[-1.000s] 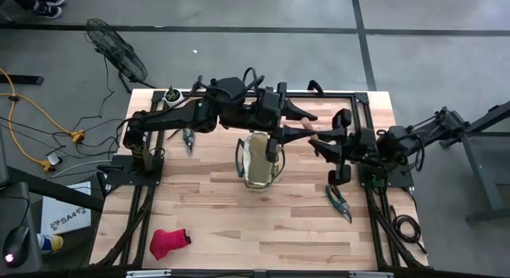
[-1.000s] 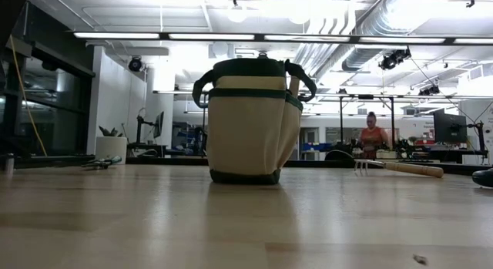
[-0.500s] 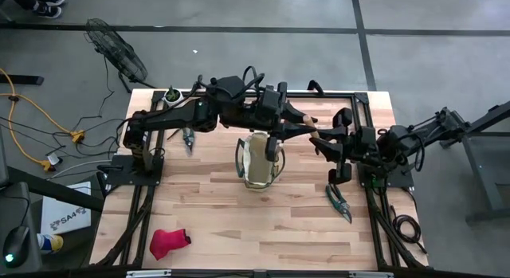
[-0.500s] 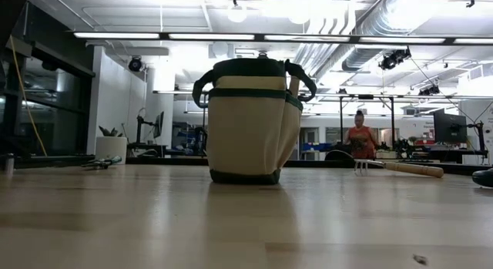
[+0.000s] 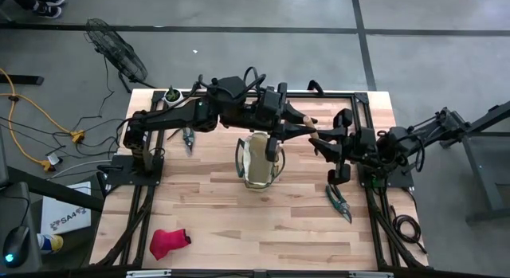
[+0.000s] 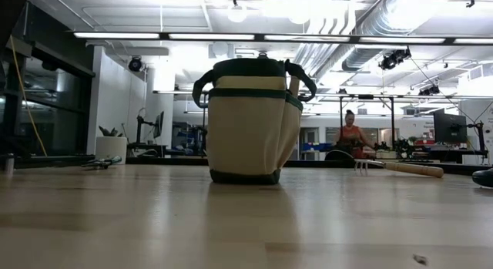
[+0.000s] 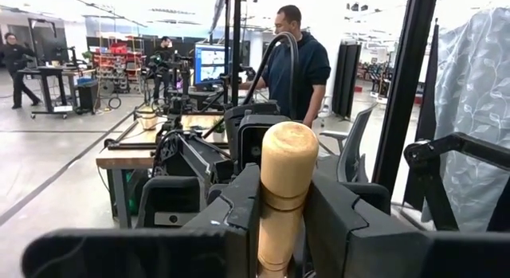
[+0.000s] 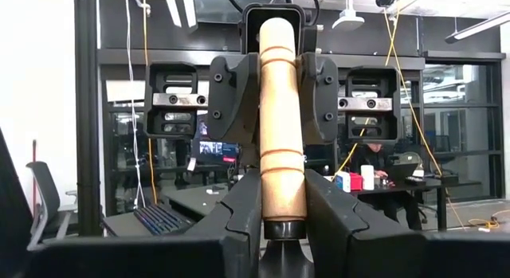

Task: Pick & Place Garden tools in Gardening bag
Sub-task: Put the trowel into the gardening bag

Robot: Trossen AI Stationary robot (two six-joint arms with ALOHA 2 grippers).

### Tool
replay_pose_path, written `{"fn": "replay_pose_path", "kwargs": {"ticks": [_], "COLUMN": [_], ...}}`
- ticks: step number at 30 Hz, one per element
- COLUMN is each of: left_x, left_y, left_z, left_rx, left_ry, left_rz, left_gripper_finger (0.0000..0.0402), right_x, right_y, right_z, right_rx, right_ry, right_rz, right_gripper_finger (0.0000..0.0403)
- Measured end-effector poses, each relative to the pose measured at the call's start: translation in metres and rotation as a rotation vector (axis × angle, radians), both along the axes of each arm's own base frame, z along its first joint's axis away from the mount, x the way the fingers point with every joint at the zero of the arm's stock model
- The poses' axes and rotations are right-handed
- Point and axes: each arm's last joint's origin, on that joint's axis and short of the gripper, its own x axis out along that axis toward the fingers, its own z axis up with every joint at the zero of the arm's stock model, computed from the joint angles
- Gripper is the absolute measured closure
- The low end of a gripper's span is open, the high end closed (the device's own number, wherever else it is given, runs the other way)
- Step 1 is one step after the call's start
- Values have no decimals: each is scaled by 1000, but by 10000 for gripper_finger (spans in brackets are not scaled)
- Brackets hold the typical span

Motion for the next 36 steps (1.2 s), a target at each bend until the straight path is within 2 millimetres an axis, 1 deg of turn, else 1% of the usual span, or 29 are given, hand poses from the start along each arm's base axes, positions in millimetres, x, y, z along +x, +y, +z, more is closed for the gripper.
{"fn": "replay_pose_path", "kwargs": {"ticks": [1, 2, 7, 9, 11, 13, 16, 23, 27, 31, 36], "left_x": [0, 0, 0, 0, 0, 0, 0, 0, 0, 5, 10], "left_y": [0, 0, 0, 0, 0, 0, 0, 1, 1, 1, 1], "left_z": [0, 0, 0, 0, -1, 0, 0, 0, 0, -2, -5], "left_rx": [-3, -6, -37, -40, -40, -47, -60, -62, -61, -62, -64], "left_ry": [1, 1, 7, 12, 12, 12, 14, 13, 11, -7, -10], "left_rz": [-1, 0, 20, 19, 18, 18, 21, 23, 25, 24, 23], "left_gripper_finger": [336, 323, 228, 208, 201, 202, 216, 277, 303, 315, 317], "right_x": [0, 0, 1, 1, 2, 2, 3, 2, 3, 4, 7], "right_y": [0, -1, -5, -6, -7, -9, -11, -12, -15, -17, -20], "right_z": [0, 0, 1, 2, 2, 3, 3, 6, 7, 7, 6], "right_rx": [1, 0, 2, 0, -3, 3, 4, -5, -10, 0, 9], "right_ry": [-2, -3, -16, -21, -29, -36, -50, -94, -104, -111, -117], "right_rz": [-2, -4, -21, -19, -10, -2, 18, 39, 50, 50, 71], "right_gripper_finger": [343, 343, 343, 343, 343, 343, 343, 343, 343, 343, 343]}}
